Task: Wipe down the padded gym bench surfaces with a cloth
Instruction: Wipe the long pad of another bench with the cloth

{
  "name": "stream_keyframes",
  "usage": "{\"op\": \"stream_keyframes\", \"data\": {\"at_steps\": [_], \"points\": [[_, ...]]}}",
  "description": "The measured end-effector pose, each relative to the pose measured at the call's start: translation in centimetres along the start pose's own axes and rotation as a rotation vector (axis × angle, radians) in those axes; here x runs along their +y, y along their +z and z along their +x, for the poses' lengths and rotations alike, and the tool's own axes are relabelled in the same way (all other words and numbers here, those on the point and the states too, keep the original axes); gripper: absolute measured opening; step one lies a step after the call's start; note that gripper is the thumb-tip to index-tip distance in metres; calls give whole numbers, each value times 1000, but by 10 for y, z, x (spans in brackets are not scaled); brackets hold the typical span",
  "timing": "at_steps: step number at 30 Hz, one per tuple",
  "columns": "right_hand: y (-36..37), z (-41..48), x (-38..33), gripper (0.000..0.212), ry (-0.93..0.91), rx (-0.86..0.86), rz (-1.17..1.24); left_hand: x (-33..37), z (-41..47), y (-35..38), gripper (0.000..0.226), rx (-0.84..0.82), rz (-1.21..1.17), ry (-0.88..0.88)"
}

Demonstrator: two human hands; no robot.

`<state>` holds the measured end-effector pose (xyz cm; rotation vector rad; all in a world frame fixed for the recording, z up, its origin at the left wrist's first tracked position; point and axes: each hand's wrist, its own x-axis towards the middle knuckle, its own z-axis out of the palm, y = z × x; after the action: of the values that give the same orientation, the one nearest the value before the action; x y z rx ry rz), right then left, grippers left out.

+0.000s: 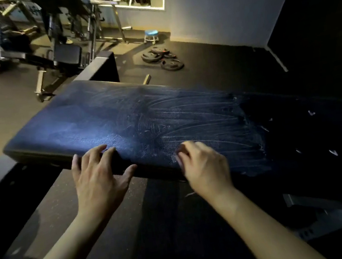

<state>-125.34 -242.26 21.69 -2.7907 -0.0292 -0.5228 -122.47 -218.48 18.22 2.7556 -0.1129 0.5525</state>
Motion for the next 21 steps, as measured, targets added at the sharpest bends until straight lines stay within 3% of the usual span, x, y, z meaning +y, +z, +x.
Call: {"op": "stream_keyframes", "data": {"at_steps": [5,8,12,17,21], "points": [[-41,-28,80,18,239,101,-114,-9,-5,8,71,13,-28,26],[-36,-30,71,15,307,121,-190,-13,-4,8,68,21,-33,49],[8,-8,-4,12,206,98,-167,-29,1,3,58,67,-42,99],[73,54,-115,8,9,120,-105,-77,11,-4,59,95,-27,23],[75,66,-125,14,-95,58,-51,-98,20,-2,55,105,-30,53]]}}
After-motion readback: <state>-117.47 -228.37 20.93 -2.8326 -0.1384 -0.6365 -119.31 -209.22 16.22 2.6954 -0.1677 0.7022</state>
